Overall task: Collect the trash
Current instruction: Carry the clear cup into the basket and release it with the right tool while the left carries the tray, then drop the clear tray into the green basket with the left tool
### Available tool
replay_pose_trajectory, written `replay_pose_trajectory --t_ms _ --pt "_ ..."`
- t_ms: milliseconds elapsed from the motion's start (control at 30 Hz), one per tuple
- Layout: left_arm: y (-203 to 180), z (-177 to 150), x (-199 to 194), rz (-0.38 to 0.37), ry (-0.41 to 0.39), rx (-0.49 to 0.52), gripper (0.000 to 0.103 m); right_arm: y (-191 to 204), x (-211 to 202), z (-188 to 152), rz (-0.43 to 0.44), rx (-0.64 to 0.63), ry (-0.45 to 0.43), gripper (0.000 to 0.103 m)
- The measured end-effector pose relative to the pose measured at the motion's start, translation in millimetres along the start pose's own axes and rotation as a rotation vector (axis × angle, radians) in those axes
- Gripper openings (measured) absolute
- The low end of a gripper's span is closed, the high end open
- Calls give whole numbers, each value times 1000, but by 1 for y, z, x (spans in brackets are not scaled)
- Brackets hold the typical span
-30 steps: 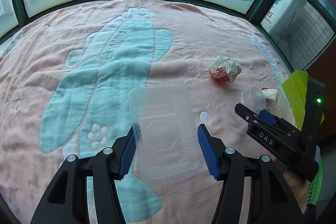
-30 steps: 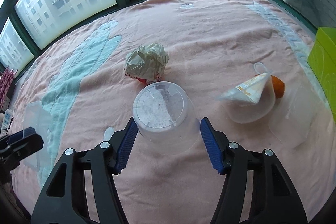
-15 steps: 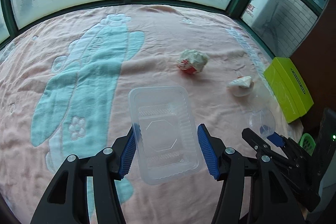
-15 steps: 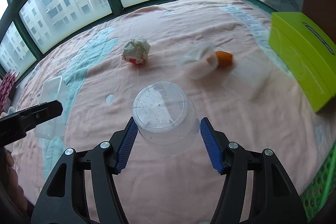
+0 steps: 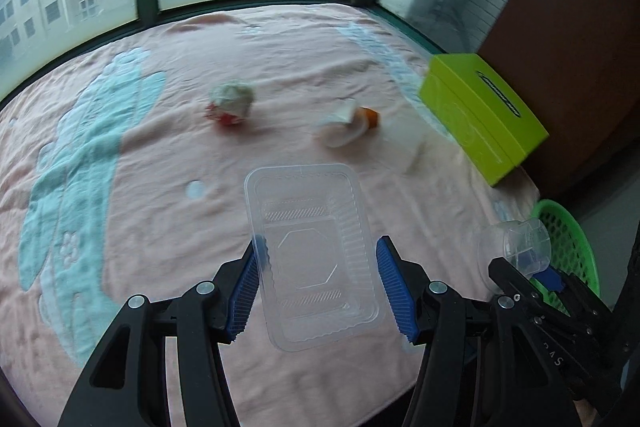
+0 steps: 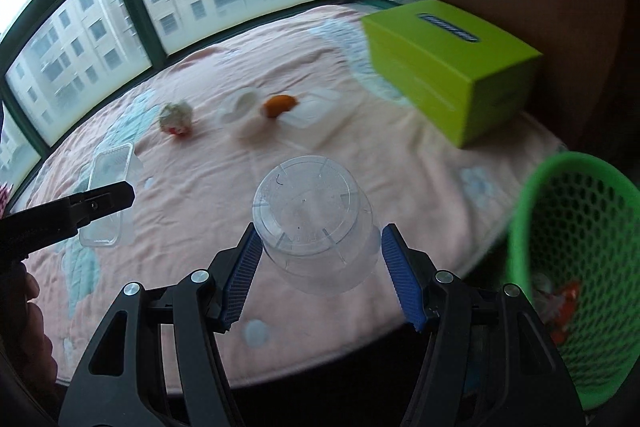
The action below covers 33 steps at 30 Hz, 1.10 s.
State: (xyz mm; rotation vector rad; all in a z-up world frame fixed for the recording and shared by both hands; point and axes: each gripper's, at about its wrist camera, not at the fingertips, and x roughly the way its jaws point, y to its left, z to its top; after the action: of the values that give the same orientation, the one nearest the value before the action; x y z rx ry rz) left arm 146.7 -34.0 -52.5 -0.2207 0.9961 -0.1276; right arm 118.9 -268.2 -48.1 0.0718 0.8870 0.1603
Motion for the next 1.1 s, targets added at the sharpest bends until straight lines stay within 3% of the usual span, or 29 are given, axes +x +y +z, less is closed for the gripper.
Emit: replay_pose_trajectory --t_ms 633,1000,1100 --pt "-139 -3 0 -126 -4 226 55 -146 -69 -51 -264 229 -60 62" --pt "-230 -20 6 -214 18 373 55 -190 -89 -73 -294 317 -68 63" --pt "-251 -25 9 -233 27 404 55 -195 -93 -76 -289 334 -76 70"
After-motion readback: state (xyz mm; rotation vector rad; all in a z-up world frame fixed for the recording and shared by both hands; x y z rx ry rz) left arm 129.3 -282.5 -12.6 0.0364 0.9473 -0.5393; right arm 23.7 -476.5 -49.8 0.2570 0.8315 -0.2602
